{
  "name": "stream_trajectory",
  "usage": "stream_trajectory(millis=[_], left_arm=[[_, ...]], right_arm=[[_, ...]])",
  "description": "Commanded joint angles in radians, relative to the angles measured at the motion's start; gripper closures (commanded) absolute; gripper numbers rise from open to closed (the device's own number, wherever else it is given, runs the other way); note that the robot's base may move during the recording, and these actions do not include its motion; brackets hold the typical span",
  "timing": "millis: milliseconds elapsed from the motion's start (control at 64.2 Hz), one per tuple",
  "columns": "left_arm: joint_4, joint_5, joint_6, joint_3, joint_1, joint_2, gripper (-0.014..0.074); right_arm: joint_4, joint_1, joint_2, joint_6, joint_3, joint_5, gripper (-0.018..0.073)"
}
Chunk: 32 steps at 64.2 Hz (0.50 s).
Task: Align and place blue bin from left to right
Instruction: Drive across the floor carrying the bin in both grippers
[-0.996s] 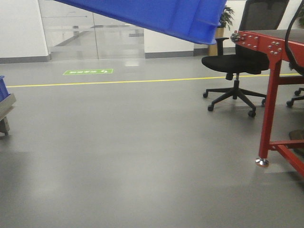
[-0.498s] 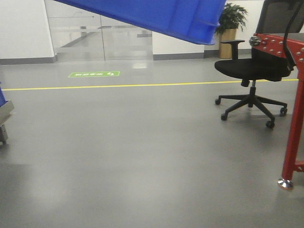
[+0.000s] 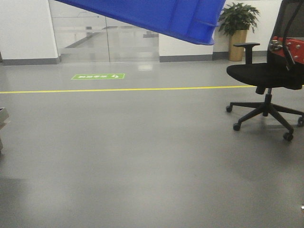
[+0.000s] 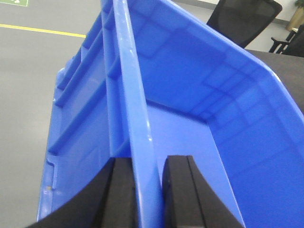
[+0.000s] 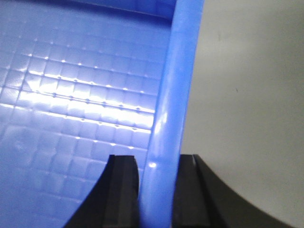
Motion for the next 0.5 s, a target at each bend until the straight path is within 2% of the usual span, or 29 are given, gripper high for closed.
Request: stream_trajectory(millis=[0, 483], left_arm=[[-0.052, -0.095, 0.018, -0.013, -0.009, -0.015, 0.0707], [-0.052, -0.095, 0.018, -0.013, -0.009, -0.015, 0.0707]], right_arm=[[0.053, 0.009, -0.024, -0.036, -0.012, -0.083, 0.0711], [0.053, 0.009, -0.024, -0.036, -0.012, -0.083, 0.0711]])
